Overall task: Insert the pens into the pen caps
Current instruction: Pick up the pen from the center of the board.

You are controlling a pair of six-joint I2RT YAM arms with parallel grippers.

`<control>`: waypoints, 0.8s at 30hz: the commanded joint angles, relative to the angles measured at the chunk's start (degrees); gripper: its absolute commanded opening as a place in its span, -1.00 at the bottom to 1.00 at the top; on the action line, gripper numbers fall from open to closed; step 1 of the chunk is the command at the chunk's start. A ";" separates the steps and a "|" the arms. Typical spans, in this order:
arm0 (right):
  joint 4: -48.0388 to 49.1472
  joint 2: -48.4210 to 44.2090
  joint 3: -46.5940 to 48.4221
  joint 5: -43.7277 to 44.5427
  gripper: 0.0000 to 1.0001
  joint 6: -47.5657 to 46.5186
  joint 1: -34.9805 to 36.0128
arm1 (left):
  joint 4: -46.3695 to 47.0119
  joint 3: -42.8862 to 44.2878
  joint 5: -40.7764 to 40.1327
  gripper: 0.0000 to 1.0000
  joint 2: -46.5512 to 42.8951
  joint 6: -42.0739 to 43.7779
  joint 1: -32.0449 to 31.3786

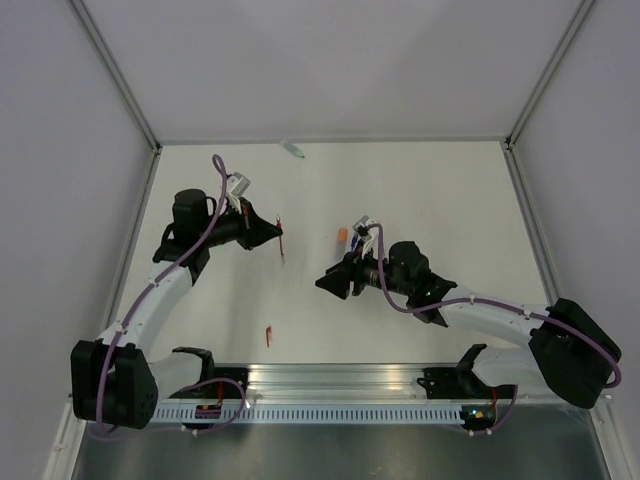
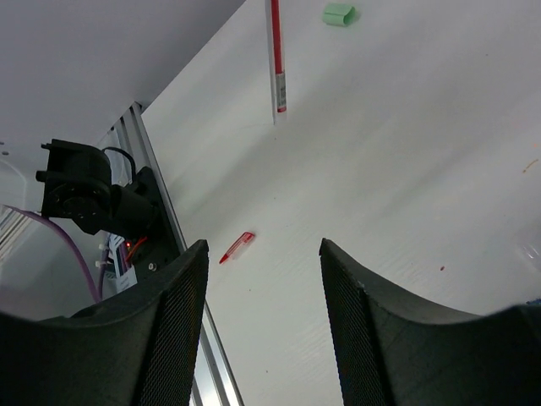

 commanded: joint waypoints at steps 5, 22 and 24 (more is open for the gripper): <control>9.46 2.30 -0.71 -0.08 0.23 -4.27 2.60 | 23.49 -7.78 4.62 -0.95 -4.75 -19.02 -9.38; 12.09 0.98 -2.02 0.54 -0.07 -4.19 3.57 | 43.09 -16.23 -0.57 -0.95 -5.82 -32.66 -19.06; 13.76 0.46 -2.64 -0.60 -0.38 -3.66 3.66 | 44.32 -16.49 -0.75 -0.95 -4.94 -33.71 -19.41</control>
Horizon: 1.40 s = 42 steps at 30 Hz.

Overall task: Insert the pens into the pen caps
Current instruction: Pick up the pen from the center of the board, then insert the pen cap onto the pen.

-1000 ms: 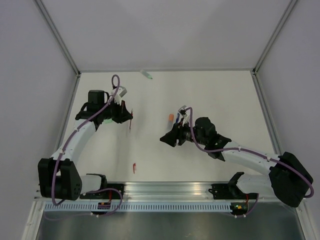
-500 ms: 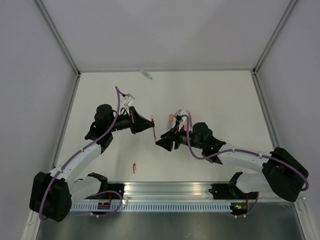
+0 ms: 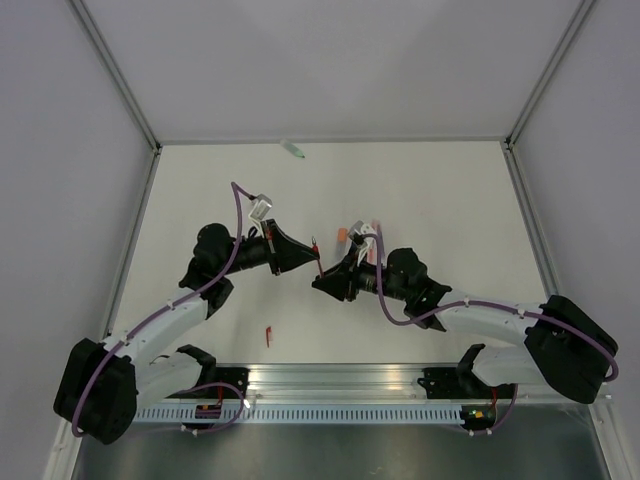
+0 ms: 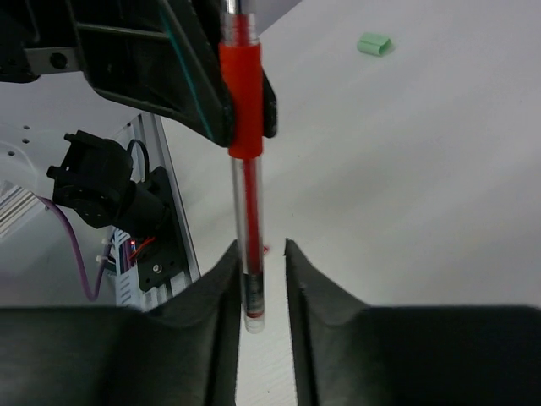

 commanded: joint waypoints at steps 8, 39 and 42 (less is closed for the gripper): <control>4.59 -4.47 -1.88 3.58 -1.00 2.41 0.10 | -4.45 6.68 -3.41 -0.36 2.31 -4.76 -1.12; -15.80 -5.80 1.28 17.31 -1.00 8.12 -7.29 | -77.34 7.84 -40.15 -0.12 -0.68 -7.82 -4.80; -16.42 -6.41 1.28 17.92 -1.00 7.77 -7.29 | -77.07 4.94 -41.98 -0.08 2.47 -8.80 -6.65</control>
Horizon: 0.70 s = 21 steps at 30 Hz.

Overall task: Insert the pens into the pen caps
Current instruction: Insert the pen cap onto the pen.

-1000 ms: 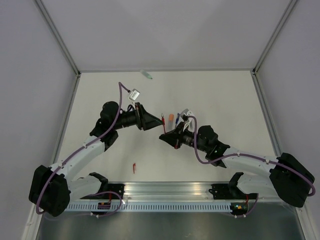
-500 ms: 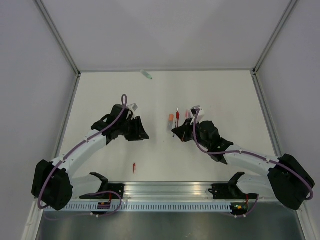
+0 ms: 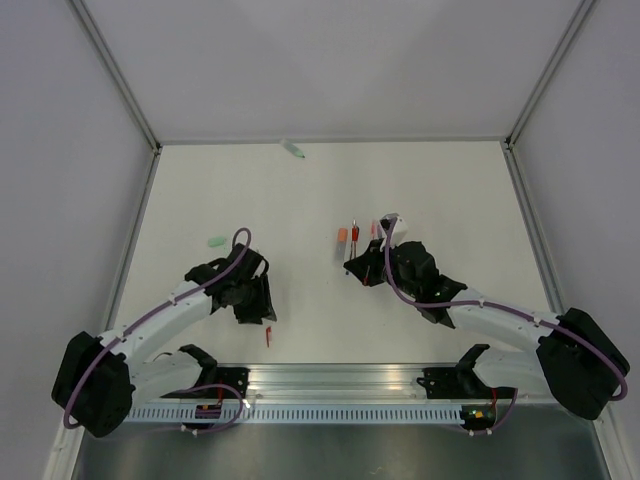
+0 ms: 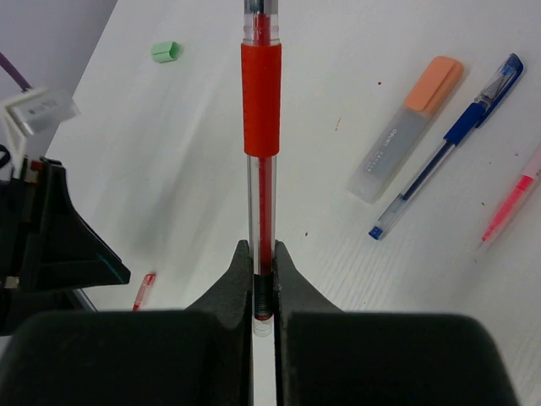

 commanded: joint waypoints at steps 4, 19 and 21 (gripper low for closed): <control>-0.09 -2.07 2.24 0.48 -1.00 0.08 -0.05 | -0.68 -3.66 -5.37 -0.08 5.71 -5.67 -4.30; -0.80 -2.59 2.59 0.31 -1.00 -0.01 -0.05 | 1.52 -2.08 -8.27 -0.11 13.54 -6.29 -6.68; -0.97 -2.59 2.59 0.30 -1.00 -0.01 -0.14 | 1.61 -1.73 -8.54 -0.12 14.41 -6.03 -6.68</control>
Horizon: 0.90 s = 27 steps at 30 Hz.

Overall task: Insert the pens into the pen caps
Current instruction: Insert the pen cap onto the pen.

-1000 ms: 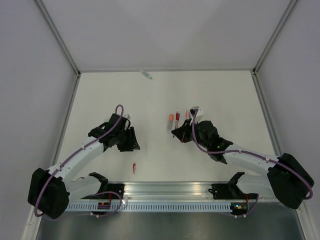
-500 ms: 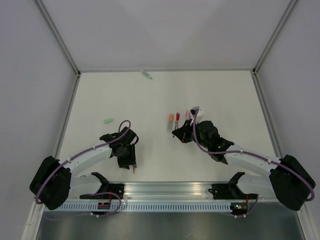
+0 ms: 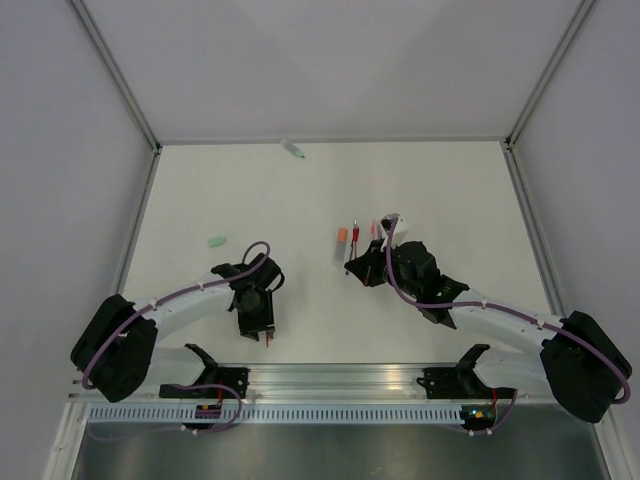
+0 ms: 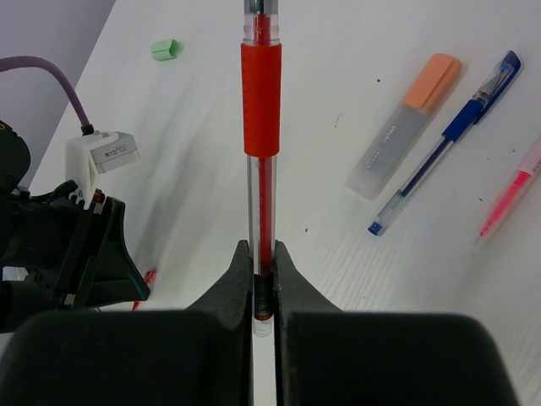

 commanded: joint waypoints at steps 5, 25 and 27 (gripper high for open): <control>0.66 -1.57 2.40 0.30 -1.00 0.01 -0.14 | 2.52 1.55 -4.17 -0.17 3.74 -0.82 -0.28; 0.14 -2.18 2.31 0.13 -1.00 -0.08 -0.14 | 4.36 3.23 -3.21 -0.89 6.20 1.81 -0.36; 0.22 -2.62 2.31 0.22 -1.00 -0.16 -0.14 | 6.38 3.23 -2.50 -0.95 6.20 1.90 -0.36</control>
